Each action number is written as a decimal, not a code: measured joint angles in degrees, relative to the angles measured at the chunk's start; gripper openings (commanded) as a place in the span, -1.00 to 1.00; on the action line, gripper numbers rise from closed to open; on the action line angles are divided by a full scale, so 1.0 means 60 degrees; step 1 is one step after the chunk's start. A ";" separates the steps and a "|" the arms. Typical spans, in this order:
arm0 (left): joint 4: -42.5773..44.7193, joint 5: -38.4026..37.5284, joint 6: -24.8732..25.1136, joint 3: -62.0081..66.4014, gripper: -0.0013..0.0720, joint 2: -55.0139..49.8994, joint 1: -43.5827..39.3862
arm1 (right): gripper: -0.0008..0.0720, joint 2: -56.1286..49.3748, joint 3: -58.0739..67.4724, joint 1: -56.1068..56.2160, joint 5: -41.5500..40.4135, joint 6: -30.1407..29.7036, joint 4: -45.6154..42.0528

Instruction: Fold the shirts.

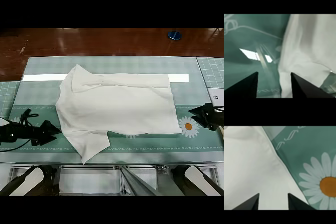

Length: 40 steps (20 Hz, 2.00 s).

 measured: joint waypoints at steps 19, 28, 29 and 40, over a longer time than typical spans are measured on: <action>-0.3238 0.1202 0.1938 0.0040 -0.90 -0.1541 -0.0962 | 0.16 -0.0514 -0.0739 0.0270 0.1534 0.1315 -0.2932; -0.3308 0.1169 0.2000 0.0080 -0.90 -0.1541 -0.0973 | -0.67 -0.2226 -0.0798 0.1778 -0.0284 0.0994 -0.0707; -0.3337 0.1195 0.2018 0.0087 -0.90 -0.1541 -0.0973 | -0.92 -0.2346 -0.0776 0.1949 -0.0634 0.0863 -0.0495; -0.4721 0.0270 0.1832 0.6499 -0.90 -0.0055 -0.0936 | -0.92 -0.1290 0.6251 0.4473 0.0157 0.0605 0.0656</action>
